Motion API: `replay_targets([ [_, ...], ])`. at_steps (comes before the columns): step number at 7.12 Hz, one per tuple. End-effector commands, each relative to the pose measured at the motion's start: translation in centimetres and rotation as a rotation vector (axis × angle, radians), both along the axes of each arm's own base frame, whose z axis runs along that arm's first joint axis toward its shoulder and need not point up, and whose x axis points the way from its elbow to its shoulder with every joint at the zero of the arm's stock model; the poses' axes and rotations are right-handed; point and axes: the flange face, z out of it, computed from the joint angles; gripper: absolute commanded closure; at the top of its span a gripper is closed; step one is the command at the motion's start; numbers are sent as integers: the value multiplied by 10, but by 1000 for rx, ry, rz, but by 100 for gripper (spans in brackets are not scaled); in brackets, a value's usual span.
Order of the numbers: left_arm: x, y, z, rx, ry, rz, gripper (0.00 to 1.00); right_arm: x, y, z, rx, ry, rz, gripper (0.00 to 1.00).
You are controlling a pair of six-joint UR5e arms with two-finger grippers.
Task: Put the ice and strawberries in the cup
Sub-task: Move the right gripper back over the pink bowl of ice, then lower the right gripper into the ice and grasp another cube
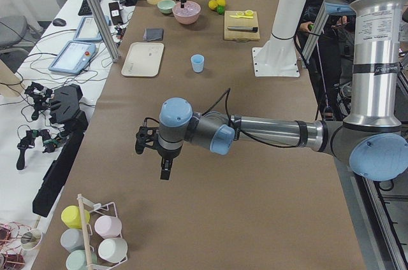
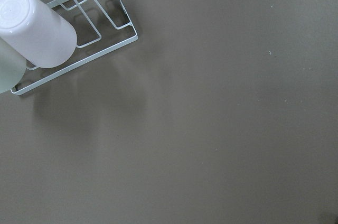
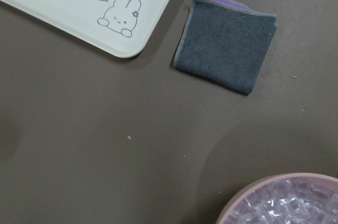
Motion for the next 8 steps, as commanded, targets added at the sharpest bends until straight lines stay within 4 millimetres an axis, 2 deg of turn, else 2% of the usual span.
replay_targets([
  [1,0,3,3,-1,1,2,2,34,-8,50,74,38,-123,2],
  [3,0,2,2,0,-2,1,2,44,-21,76,76,26,-192,4],
  [5,0,1,0,2,0,1,2,39,-27,93,59,24,-229,13],
  [8,1,-2,-3,2,1,-1,2,31,-27,113,15,-23,-288,15],
])
